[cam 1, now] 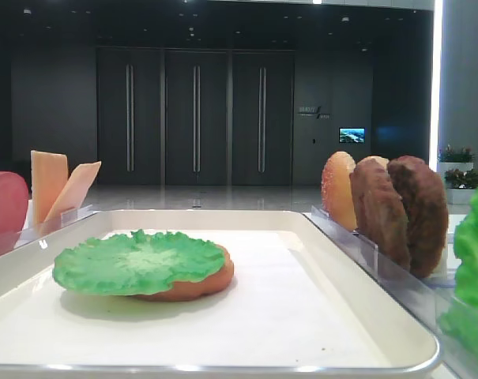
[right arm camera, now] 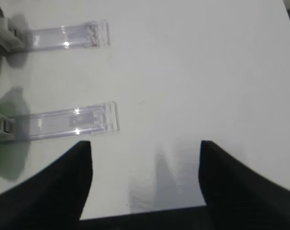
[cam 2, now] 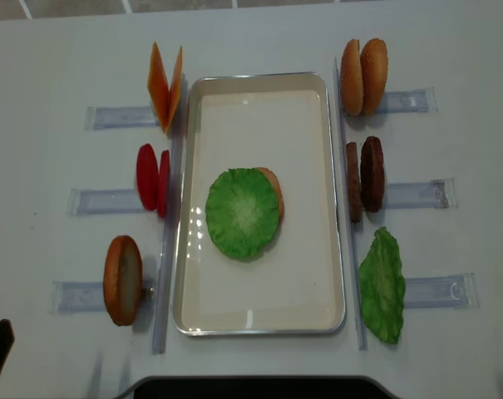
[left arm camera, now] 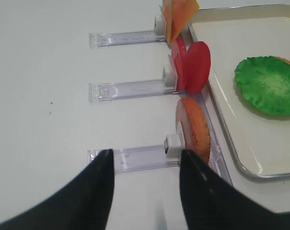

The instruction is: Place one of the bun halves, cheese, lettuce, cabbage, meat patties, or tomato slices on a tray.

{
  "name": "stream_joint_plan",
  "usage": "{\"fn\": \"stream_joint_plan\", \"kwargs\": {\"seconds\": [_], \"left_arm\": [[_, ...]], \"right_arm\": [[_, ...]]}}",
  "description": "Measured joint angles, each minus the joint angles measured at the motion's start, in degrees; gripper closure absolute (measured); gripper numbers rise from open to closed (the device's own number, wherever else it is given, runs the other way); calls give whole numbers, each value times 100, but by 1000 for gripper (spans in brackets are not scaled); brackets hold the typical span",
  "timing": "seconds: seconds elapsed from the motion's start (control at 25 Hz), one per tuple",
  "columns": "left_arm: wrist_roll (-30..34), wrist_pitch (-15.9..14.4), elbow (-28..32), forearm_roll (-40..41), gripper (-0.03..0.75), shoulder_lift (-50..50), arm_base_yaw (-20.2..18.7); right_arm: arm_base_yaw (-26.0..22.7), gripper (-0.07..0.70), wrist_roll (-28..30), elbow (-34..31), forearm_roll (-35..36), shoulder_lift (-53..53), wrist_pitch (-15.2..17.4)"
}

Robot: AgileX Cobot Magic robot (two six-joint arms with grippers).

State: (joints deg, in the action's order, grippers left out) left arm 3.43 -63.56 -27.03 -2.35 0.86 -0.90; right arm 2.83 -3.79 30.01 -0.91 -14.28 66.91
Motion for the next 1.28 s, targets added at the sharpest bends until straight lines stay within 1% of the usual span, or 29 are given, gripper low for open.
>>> {"fn": "stream_joint_plan", "kwargs": {"seconds": [0.04, 0.12, 0.44, 1.28], "left_arm": [[0, 0, 0, 0, 370, 0, 0], [0, 0, 0, 0, 370, 0, 0], [0, 0, 0, 0, 370, 0, 0], [0, 0, 0, 0, 370, 0, 0]], "right_arm": [[0, 178, 85, -48, 91, 171, -79], [0, 178, 263, -79, 229, 482, -123], [0, 178, 551, -97, 403, 1444, -181], [0, 180, 606, -97, 459, 1476, -181]]}}
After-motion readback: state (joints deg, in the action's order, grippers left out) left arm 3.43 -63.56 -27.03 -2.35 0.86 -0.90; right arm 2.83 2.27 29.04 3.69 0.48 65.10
